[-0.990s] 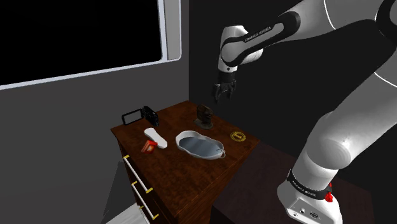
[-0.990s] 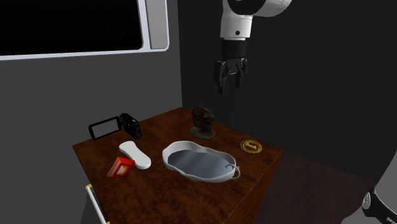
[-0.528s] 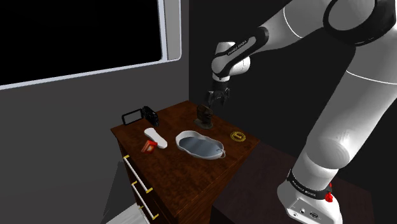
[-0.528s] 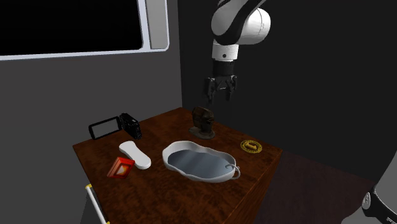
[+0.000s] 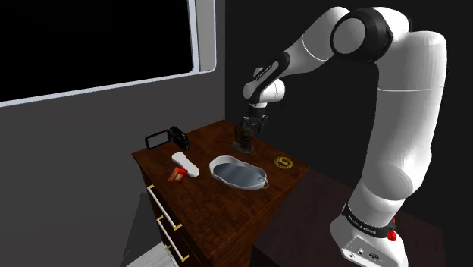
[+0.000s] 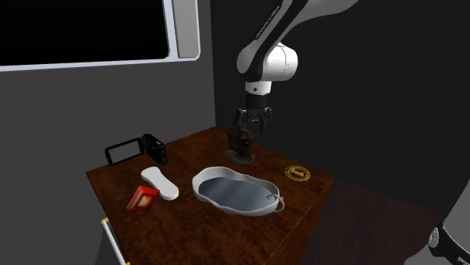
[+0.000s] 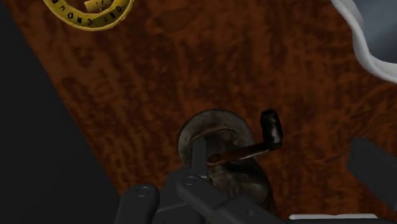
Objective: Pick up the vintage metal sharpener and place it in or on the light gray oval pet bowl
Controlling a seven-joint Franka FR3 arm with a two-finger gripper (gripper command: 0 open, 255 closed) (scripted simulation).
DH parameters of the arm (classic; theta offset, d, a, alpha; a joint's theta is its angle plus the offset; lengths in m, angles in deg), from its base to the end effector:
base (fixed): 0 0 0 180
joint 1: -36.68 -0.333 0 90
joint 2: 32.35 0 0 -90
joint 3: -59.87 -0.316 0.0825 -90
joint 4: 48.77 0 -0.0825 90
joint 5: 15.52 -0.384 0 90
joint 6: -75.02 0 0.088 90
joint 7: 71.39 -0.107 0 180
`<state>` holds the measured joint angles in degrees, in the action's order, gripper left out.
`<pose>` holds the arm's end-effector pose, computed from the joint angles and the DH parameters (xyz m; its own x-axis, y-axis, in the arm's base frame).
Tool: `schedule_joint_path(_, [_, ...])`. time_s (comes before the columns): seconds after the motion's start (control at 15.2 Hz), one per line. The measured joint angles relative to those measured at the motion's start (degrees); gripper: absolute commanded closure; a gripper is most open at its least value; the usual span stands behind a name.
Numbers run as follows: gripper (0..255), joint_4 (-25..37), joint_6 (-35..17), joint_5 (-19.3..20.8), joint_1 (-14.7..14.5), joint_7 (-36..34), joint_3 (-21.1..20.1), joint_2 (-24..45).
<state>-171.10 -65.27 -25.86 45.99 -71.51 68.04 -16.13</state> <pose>0.5487 -0.1716 0.2775 0.9047 -0.4249 0.0301 -0.4215 -0.9033 -0.0801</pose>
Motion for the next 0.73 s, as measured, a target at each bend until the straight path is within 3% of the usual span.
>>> schedule_joint_path(0.2, [0,4.32,-1.36,-2.72,1.47,0.46,-0.31,5.76])
schedule_joint_path(0.73, [0,5.87,-5.45,-4.82,2.18,1.36,-1.42,11.44])
